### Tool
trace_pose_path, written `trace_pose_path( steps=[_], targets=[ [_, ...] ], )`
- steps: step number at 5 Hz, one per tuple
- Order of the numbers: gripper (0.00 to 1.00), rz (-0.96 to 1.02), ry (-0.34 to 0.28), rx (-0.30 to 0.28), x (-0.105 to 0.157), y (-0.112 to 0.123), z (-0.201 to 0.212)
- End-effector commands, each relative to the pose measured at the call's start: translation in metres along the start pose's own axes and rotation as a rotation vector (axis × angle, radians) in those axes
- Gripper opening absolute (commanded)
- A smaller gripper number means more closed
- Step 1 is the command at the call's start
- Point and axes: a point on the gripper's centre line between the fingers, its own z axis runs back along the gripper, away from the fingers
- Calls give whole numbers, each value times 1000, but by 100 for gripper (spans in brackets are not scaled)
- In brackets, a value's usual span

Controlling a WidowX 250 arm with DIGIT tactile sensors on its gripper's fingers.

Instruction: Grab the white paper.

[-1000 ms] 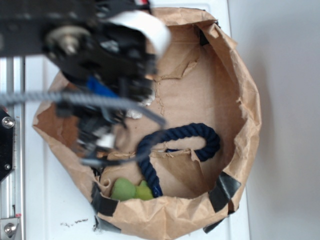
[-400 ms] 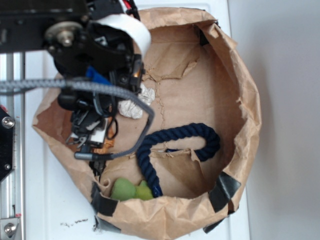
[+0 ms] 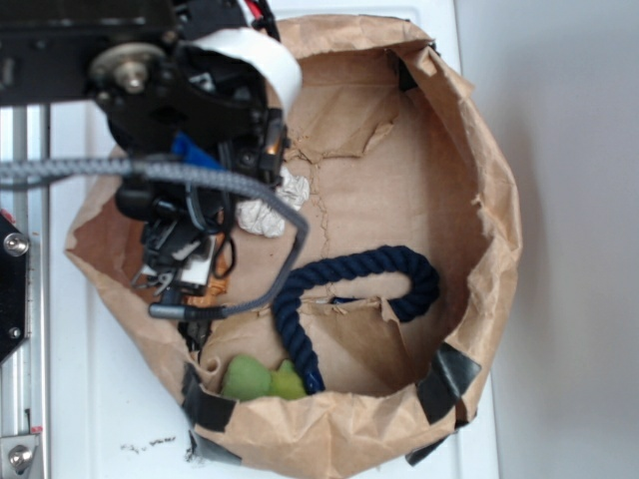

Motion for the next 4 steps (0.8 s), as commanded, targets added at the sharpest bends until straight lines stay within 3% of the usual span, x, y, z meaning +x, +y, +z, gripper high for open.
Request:
trace_pose_path(
  steps=[1,4],
  targets=[
    [100,76,-37,91,30,13,-26],
    [100,84,-100,157,23,20,-49]
  ],
)
